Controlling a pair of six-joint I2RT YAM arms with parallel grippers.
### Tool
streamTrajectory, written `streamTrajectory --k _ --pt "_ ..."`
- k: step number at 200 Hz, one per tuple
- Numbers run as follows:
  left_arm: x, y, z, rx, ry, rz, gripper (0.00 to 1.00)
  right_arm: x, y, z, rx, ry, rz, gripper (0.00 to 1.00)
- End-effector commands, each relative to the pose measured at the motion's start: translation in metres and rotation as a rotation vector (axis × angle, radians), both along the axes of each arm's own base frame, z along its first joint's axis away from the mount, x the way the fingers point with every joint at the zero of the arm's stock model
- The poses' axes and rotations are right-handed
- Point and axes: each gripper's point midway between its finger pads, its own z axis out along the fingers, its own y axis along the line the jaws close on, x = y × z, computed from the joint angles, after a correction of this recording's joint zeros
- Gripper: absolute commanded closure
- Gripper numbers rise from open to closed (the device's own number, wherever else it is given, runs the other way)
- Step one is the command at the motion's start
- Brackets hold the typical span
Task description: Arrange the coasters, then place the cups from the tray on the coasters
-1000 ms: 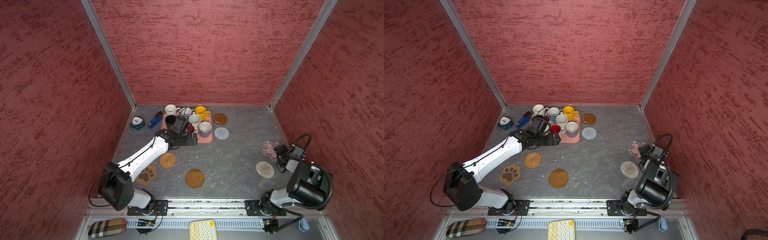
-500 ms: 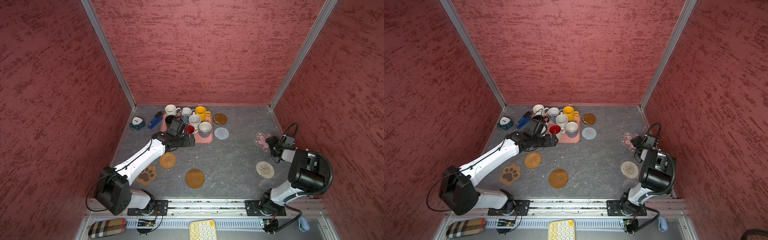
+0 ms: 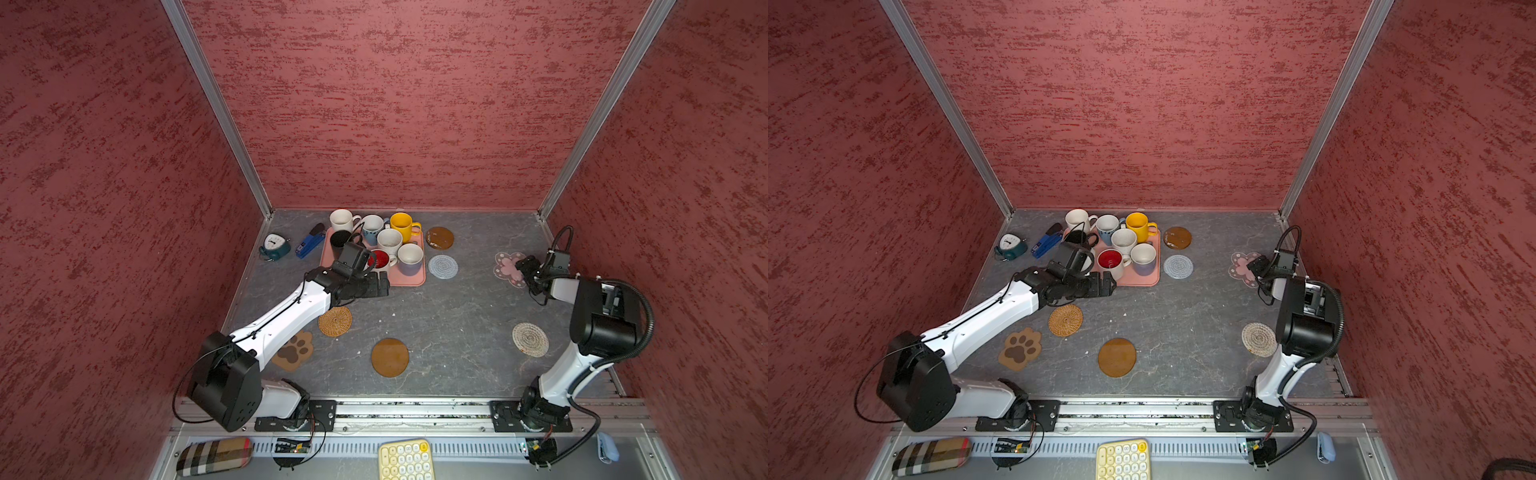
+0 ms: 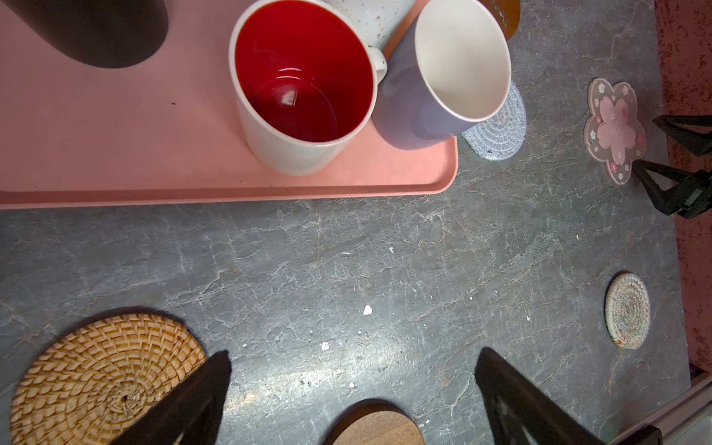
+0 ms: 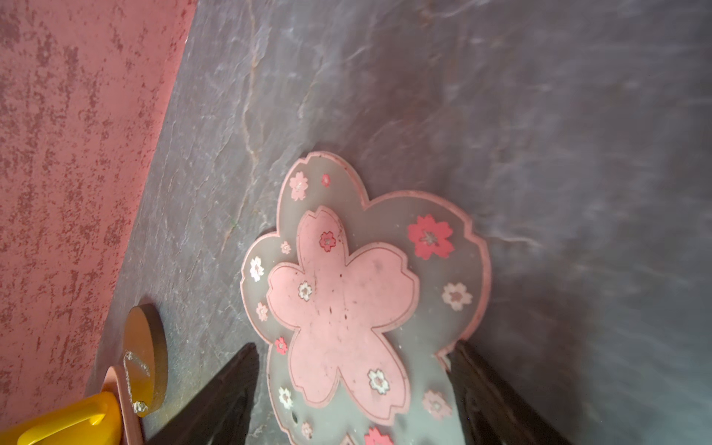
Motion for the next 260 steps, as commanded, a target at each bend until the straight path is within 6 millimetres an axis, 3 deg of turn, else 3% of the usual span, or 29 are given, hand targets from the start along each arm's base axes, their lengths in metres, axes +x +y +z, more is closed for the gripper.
streamTrajectory --k 1,88,153,212,260 --pt "0.002 0.004 0.004 -0.018 -0.022 0.013 0.01 -0.010 0.021 -0.032 0.053 0.134 0.015 0.21" --pt "-0.006 0.014 -0.005 -0.020 -0.002 0.040 0.01 0.048 0.067 -0.028 0.061 0.114 0.093 0.21" --pt "-0.016 0.023 -0.008 -0.016 0.005 0.060 0.00 0.080 0.083 -0.026 0.076 0.093 0.107 0.21" --pt "-0.023 0.031 -0.008 -0.012 0.003 0.085 0.00 0.098 0.099 -0.026 0.094 0.078 0.118 0.21" --pt "-0.026 0.035 -0.007 -0.008 -0.001 0.091 0.01 0.109 0.100 -0.022 0.091 0.066 0.120 0.21"
